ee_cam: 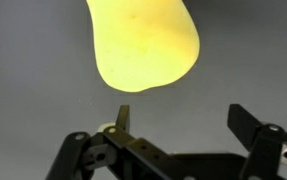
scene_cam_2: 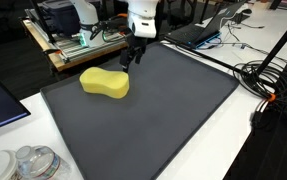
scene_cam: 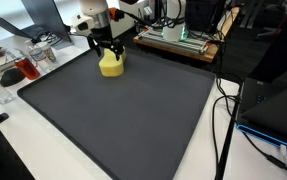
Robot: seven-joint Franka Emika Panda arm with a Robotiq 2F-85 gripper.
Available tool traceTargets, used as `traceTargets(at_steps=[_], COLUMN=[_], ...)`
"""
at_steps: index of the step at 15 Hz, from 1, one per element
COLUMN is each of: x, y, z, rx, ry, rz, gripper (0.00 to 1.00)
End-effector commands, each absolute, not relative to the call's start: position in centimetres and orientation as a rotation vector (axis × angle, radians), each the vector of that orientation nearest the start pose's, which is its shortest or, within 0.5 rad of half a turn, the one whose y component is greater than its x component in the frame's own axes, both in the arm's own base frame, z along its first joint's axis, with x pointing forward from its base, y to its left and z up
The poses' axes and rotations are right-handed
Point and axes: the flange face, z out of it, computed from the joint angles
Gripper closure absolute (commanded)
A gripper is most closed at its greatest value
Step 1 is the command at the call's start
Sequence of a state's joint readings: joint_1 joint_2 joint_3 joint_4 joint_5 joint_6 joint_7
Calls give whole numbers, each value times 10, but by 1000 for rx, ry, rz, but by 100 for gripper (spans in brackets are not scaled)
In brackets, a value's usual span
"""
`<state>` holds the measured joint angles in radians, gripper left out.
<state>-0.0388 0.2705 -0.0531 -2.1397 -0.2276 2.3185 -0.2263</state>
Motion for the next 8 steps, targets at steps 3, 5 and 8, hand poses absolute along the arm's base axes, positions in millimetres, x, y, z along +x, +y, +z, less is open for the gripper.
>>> traceTargets(at_steps=[3, 5, 8], x=[511, 523, 514], y=[-40, -42, -40], z=[254, 250, 241], rx=[-3354, -3341, -3352], ry=[-415, -433, -437], rz=[-11, 37, 29], gripper=[0, 0, 0])
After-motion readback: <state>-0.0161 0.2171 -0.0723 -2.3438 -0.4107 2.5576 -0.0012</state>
